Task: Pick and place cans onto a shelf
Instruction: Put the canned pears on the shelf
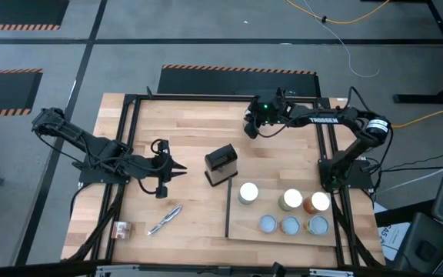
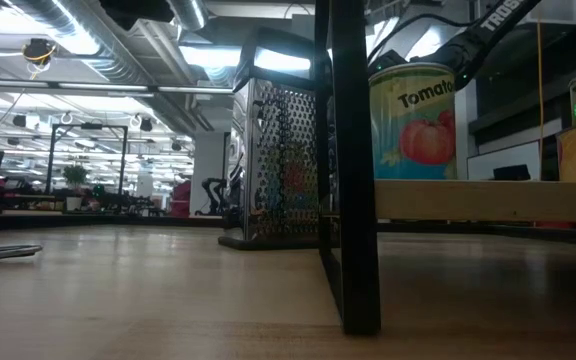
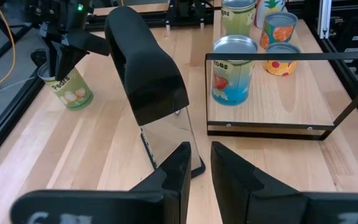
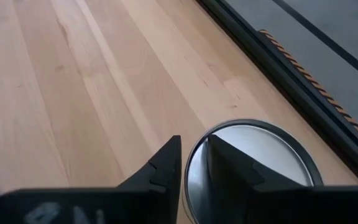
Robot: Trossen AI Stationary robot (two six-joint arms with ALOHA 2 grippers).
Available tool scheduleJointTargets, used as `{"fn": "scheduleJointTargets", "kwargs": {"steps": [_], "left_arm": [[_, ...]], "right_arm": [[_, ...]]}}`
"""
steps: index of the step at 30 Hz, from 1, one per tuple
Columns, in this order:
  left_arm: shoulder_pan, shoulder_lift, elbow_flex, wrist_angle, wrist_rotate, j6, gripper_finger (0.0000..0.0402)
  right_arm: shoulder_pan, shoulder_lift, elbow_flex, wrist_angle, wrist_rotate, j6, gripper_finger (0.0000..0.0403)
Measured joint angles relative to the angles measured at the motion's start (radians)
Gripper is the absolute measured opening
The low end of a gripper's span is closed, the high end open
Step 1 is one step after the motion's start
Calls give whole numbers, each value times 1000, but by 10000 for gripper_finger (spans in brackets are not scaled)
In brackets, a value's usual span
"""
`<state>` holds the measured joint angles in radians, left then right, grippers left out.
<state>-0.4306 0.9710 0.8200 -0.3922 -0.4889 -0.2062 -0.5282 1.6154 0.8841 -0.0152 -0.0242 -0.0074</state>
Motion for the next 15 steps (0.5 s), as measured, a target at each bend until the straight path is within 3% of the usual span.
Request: {"fn": "scheduleJointTargets", "kwargs": {"steps": [6,15], "left_arm": [[0,0,0,0,0,0,55],[0,0,0,0,0,0,55]], "right_arm": [[0,-1,0,-10,0,0,55],[0,-1,0,-15,-1,0,51]]}}
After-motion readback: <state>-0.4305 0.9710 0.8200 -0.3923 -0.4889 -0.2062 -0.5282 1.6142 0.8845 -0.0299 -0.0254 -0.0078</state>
